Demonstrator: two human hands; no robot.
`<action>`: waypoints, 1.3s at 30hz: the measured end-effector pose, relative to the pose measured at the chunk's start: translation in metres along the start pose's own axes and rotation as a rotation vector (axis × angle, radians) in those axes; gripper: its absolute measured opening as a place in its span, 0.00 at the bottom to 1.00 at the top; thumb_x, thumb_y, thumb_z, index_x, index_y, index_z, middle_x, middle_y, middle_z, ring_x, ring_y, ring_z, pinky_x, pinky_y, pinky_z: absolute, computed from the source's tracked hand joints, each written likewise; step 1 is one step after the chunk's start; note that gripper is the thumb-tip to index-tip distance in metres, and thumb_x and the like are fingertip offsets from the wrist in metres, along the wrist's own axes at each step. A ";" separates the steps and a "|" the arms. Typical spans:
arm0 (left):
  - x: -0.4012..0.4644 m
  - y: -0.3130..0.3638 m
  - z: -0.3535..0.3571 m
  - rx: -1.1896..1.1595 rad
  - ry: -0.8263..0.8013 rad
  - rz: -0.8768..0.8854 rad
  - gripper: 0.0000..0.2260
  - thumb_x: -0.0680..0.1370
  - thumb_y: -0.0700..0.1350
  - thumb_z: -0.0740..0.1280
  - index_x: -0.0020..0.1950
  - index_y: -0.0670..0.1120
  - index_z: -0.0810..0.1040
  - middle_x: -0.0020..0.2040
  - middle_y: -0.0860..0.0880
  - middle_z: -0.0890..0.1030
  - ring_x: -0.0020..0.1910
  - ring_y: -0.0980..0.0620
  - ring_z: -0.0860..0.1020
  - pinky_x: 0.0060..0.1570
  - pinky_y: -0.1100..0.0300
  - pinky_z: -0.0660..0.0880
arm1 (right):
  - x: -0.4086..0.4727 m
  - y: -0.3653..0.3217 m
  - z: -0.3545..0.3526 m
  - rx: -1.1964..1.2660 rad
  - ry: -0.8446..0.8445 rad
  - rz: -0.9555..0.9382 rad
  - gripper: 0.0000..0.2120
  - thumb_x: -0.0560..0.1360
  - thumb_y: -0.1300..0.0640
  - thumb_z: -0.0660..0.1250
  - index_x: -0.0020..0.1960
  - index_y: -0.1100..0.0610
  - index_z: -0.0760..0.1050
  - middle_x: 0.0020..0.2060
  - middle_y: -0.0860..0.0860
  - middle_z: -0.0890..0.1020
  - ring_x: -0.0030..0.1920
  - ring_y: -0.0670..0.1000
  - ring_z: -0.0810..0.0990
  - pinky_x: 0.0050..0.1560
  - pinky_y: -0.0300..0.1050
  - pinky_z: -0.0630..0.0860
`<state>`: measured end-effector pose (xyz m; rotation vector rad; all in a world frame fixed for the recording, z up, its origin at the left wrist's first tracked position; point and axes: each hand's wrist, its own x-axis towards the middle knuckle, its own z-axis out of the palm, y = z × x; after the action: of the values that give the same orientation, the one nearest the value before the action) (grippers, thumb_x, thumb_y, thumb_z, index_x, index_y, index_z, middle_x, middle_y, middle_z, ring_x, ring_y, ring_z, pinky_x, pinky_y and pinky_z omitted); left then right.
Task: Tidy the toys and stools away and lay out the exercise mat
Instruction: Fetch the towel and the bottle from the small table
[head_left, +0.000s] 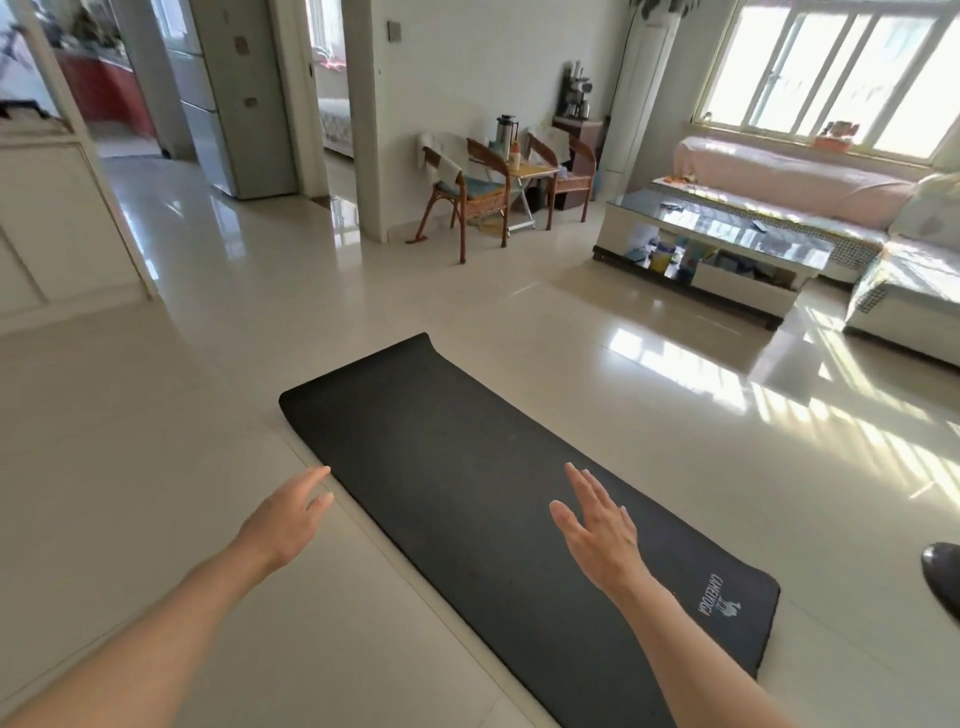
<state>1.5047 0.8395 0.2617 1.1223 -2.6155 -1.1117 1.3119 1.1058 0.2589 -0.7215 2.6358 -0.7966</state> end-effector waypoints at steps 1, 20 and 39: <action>0.007 -0.013 -0.015 -0.003 0.003 -0.006 0.20 0.81 0.42 0.57 0.73 0.43 0.63 0.74 0.44 0.65 0.73 0.48 0.62 0.71 0.57 0.57 | 0.008 -0.019 0.011 -0.001 -0.013 -0.010 0.26 0.80 0.45 0.53 0.76 0.43 0.50 0.76 0.46 0.53 0.76 0.47 0.52 0.74 0.52 0.42; 0.223 -0.161 -0.228 -0.012 0.146 -0.056 0.20 0.81 0.45 0.58 0.73 0.45 0.64 0.74 0.45 0.64 0.73 0.49 0.62 0.70 0.58 0.57 | 0.237 -0.293 0.168 0.010 -0.149 -0.187 0.26 0.80 0.44 0.52 0.76 0.43 0.48 0.76 0.47 0.51 0.75 0.50 0.54 0.74 0.54 0.43; 0.552 -0.272 -0.400 -0.026 0.139 -0.101 0.20 0.81 0.44 0.58 0.73 0.43 0.63 0.74 0.45 0.64 0.73 0.49 0.62 0.69 0.61 0.57 | 0.535 -0.534 0.304 0.081 -0.254 -0.263 0.27 0.79 0.46 0.56 0.75 0.44 0.51 0.76 0.46 0.53 0.75 0.50 0.54 0.74 0.56 0.52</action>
<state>1.4015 0.1125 0.2705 1.2897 -2.4574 -1.0417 1.1935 0.2997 0.2551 -1.0848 2.2992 -0.8132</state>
